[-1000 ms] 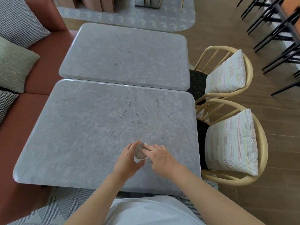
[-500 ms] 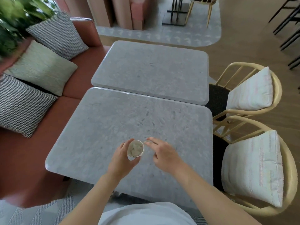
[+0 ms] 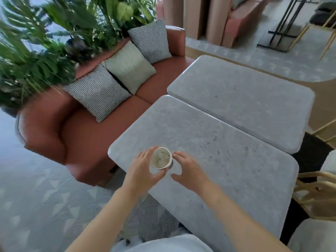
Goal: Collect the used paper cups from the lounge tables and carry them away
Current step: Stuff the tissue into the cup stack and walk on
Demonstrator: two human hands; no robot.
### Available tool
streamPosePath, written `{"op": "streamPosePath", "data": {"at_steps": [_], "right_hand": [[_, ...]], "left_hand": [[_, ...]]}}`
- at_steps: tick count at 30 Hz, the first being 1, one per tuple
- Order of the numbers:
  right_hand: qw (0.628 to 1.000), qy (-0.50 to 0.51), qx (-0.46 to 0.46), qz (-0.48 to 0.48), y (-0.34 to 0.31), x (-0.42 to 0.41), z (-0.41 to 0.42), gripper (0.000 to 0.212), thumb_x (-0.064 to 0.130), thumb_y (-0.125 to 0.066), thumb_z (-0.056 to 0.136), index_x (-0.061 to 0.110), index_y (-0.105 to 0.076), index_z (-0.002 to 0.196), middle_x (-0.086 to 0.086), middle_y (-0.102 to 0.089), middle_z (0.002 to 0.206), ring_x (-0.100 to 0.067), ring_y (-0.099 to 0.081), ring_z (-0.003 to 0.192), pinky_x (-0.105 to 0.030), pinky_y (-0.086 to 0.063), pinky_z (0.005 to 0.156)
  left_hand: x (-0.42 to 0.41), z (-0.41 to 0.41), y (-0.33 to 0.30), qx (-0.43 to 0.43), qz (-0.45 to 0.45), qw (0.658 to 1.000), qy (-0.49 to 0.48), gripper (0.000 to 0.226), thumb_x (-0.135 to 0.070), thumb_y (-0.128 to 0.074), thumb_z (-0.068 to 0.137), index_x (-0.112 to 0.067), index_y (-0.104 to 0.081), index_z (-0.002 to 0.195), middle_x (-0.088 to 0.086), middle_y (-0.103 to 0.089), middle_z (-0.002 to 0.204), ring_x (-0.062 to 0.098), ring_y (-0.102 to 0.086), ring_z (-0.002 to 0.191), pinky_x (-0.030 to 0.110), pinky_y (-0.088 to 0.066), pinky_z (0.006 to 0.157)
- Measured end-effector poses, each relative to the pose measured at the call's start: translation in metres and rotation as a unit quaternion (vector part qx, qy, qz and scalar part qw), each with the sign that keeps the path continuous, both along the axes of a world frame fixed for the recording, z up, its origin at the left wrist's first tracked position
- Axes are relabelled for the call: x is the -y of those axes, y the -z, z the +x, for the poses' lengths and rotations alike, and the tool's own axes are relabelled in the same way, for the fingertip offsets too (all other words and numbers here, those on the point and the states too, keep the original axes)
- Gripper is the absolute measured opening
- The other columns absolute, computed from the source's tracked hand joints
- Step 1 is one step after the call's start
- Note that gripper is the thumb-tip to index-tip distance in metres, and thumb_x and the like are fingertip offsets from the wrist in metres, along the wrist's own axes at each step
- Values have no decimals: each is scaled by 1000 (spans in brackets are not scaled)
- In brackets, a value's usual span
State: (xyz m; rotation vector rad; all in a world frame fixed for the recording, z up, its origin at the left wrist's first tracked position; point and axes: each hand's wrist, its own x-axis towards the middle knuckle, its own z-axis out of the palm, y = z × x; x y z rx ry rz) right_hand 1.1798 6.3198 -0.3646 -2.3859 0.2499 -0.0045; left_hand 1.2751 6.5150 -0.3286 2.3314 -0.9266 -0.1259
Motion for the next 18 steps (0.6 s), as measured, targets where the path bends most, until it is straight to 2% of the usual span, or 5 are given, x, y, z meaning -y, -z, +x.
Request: {"op": "streamPosePath", "data": {"at_steps": [2, 4, 8, 13, 18], "right_hand": [[1000, -12, 11, 6, -10, -15, 12, 69, 23, -90, 75, 16, -64, 138, 2, -61, 140, -22, -60, 127, -34, -50, 107], [999, -25, 22, 16, -19, -33, 25, 66, 24, -92, 75, 16, -65, 135, 3, -62, 137, -21, -61, 125, -35, -51, 105], [998, -44, 32, 29, -37, -81, 41, 61, 29, -92, 78, 17, -67, 132, 5, -63, 134, -17, -60, 122, -35, -50, 104], [996, -76, 49, 24, -54, -150, 49, 56, 35, -89, 81, 23, -66, 131, 15, -63, 125, -3, -56, 110, -14, -43, 95], [992, -116, 48, 14, -71, -222, 61, 54, 34, -90, 80, 22, -67, 128, 12, -66, 121, -4, -58, 105, -6, -42, 87]], "left_hand": [[-19, 2, -7, -1, -29, 999, -31, 66, -66, -69, 82, -46, -44, 139, -45, -48, 123, -13, -47, 114, 11, -38, 95], [-41, 6, -13, -6, -51, 997, -59, 68, -66, -68, 83, -44, -44, 143, -47, -46, 127, -19, -43, 119, 9, -35, 98], [-89, 11, -21, -13, -70, 992, -103, 72, -64, -64, 86, -32, -47, 149, -29, -50, 133, -14, -41, 121, 20, -37, 103], [-162, 9, -31, -19, -86, 986, -141, 70, -66, -65, 88, -38, -44, 149, -35, -48, 131, -14, -42, 122, 10, -33, 101], [-234, 5, -39, -11, -107, 977, -185, 73, -64, -65, 89, -29, -49, 150, -25, -54, 138, 1, -49, 126, 26, -41, 108]]}}
